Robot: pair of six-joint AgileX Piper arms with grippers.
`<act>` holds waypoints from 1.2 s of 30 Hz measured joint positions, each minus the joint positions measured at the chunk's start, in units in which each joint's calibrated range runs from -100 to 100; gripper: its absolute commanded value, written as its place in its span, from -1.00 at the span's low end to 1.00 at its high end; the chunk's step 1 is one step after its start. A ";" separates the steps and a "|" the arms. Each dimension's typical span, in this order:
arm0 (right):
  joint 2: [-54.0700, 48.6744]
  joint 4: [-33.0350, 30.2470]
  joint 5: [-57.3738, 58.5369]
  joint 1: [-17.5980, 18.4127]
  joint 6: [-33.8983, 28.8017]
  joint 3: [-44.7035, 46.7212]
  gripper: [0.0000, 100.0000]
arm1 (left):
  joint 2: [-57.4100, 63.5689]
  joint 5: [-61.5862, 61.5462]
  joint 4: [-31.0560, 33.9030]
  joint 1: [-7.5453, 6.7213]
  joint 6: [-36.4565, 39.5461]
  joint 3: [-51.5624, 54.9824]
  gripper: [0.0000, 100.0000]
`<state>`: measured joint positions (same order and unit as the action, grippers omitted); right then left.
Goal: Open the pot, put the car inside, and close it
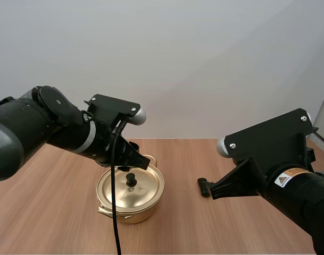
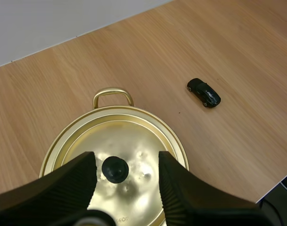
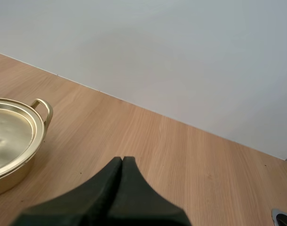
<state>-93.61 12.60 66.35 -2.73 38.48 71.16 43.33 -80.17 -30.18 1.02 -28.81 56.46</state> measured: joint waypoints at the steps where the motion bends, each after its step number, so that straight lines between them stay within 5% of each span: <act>1: 0.00 0.00 0.00 0.00 0.00 0.00 -1.00 | -0.95 0.00 0.00 0.00 0.00 0.00 0.37; 28: 0.00 1.24 0.38 -1.21 0.78 0.00 -1.00 | -19.33 9.21 2.08 0.00 -0.12 0.00 0.36; 31: 0.00 1.24 0.38 -1.53 0.78 0.00 -1.00 | -20.06 9.74 2.08 0.00 -1.11 0.00 -0.02; 34: 0.00 1.24 0.70 -1.63 0.78 0.00 -1.00 | -20.51 9.38 1.97 0.00 -2.10 0.00 -1.00; 36: 0.00 1.24 0.70 -1.63 0.78 0.00 -1.00 | -20.51 8.98 1.86 0.00 -3.52 0.12 -1.00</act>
<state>-93.61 13.84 67.06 -4.37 39.27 71.16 22.82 -71.19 -28.32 1.02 -32.33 56.58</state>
